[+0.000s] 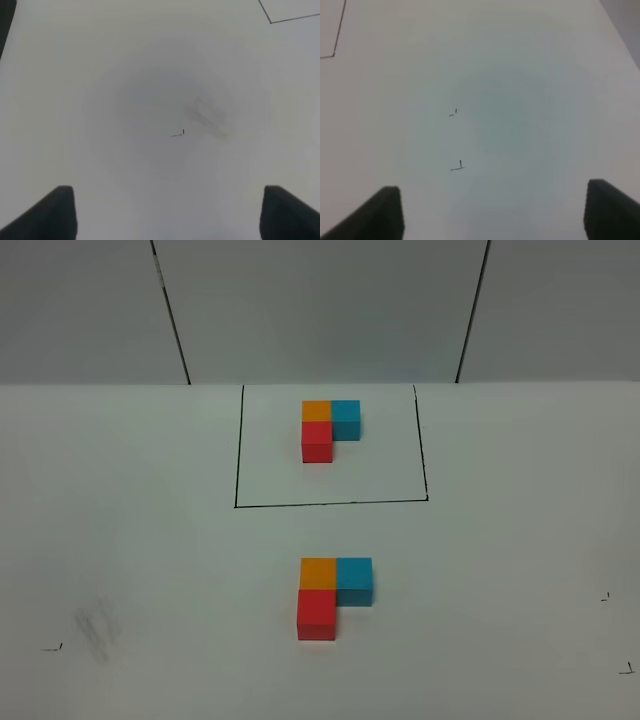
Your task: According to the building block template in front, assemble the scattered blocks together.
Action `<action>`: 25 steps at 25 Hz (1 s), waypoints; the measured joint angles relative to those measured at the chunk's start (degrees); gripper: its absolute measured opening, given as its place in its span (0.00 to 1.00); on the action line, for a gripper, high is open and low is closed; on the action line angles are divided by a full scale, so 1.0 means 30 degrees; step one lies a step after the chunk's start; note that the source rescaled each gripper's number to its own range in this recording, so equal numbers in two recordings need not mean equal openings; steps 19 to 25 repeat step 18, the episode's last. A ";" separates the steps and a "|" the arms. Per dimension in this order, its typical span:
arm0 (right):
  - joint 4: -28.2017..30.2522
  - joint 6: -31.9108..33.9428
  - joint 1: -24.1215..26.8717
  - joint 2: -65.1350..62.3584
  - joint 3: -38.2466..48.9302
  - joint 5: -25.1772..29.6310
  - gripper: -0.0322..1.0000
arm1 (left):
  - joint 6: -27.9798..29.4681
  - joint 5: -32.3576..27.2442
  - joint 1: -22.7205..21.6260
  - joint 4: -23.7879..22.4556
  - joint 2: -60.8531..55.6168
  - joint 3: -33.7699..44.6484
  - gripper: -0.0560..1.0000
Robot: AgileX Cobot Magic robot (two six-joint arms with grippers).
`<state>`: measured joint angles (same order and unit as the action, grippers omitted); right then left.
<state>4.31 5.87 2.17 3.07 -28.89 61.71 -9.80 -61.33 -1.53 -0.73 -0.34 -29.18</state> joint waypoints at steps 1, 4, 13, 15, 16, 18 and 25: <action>0.0000 0.0000 0.0000 0.0000 0.0000 0.0000 0.54 | 0.0000 0.0000 0.0000 0.0000 0.0000 0.0000 0.99; 0.0000 0.0000 0.0000 0.0000 0.0000 0.0000 0.54 | 0.0000 0.0000 0.0000 0.0000 0.0000 0.0000 0.99; 0.0000 0.0000 0.0000 0.0000 0.0000 0.0000 0.54 | 0.0000 0.0000 0.0000 0.0000 0.0000 0.0000 0.99; 0.0000 0.0000 0.0000 0.0000 0.0000 0.0000 0.54 | 0.0000 0.0000 0.0000 0.0000 0.0000 0.0000 0.99; 0.0000 0.0000 0.0000 0.0000 0.0000 0.0000 0.54 | 0.0000 0.0000 0.0000 0.0000 0.0000 0.0000 0.99; 0.0000 0.0000 0.0000 0.0000 0.0000 0.0000 0.54 | 0.0000 0.0000 0.0000 0.0000 0.0000 0.0000 0.99; 0.0000 0.0000 0.0000 0.0000 0.0000 0.0000 0.54 | 0.0000 0.0000 0.0000 0.0000 0.0000 0.0000 0.99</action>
